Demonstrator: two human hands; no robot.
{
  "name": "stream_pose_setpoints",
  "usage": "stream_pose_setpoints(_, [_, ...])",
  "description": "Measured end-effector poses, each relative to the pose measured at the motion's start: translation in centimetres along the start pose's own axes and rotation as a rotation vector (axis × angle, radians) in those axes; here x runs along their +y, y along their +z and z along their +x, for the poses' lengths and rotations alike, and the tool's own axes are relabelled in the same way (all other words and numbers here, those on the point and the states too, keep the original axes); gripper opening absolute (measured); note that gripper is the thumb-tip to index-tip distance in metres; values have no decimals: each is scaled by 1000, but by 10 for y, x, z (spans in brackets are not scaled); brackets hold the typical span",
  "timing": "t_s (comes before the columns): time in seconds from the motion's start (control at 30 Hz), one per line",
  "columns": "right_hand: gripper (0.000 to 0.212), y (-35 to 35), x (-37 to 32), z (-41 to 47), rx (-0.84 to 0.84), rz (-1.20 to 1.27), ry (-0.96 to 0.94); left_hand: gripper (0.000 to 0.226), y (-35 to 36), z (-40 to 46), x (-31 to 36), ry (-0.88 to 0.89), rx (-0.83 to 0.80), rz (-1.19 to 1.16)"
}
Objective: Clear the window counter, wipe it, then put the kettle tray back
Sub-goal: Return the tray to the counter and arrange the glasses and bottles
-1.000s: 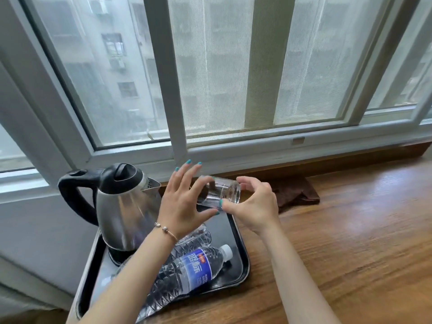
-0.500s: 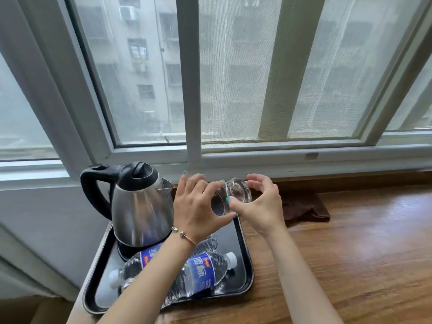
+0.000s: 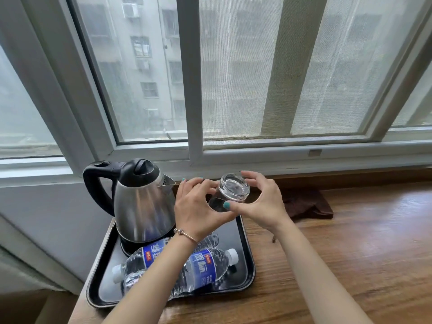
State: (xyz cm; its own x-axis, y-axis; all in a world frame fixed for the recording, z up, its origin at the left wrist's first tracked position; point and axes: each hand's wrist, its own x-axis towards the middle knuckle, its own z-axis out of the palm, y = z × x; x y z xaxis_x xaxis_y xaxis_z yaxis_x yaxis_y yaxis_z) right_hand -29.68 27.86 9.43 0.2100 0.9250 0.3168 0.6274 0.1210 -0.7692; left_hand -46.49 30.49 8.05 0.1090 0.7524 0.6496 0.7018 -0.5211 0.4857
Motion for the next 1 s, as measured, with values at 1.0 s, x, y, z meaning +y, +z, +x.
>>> stream_pose_setpoints(1.0, [66, 48, 59, 51, -250, -72, 140, 128, 11, -12, -42, -249, -610, 123])
